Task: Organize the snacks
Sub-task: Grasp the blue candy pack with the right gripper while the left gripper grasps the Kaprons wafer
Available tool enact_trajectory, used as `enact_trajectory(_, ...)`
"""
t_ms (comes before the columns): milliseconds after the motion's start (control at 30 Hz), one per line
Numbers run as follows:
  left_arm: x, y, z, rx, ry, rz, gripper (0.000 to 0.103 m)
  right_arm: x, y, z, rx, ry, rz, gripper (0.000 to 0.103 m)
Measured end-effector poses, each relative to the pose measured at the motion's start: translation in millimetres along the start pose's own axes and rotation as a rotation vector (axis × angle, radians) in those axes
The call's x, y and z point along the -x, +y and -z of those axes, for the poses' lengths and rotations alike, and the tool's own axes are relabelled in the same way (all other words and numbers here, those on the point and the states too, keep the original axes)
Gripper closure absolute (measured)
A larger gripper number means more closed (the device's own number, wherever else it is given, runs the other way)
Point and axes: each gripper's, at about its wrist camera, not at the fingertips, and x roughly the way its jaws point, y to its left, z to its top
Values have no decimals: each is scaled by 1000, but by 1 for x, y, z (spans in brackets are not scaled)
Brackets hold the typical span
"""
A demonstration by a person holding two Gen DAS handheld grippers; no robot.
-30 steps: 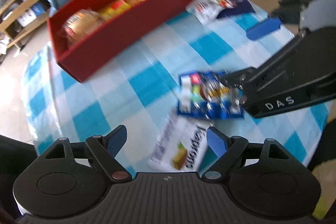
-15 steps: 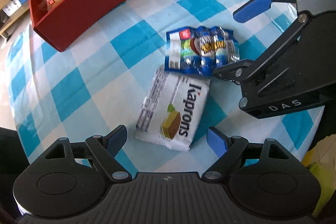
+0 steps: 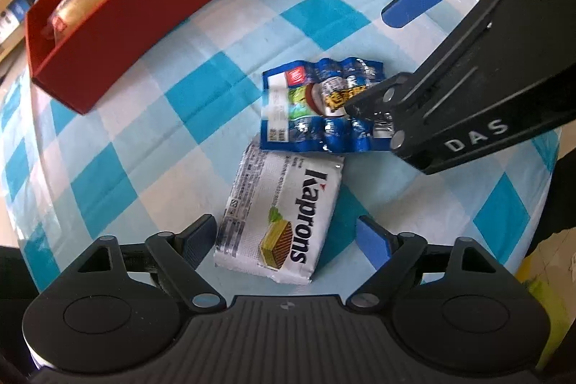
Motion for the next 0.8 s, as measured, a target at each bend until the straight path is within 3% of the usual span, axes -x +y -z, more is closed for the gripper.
enact_trajectory(433,1,11,-4,37,-11,21,26,-30,20,-15,115,55,-52,30)
enact_trajectory(533,6,14,-2,40,-18,21,33,-26,21,-13,107,51,-53,39)
enact_trajectory(633,5,15,-2,41,-10,25,32,-24,18,-10,93,56,-51,43)
enact_trajectory(800,2,16,-5,40,4,11,19,-24,16,-11,78,57,-37,44)
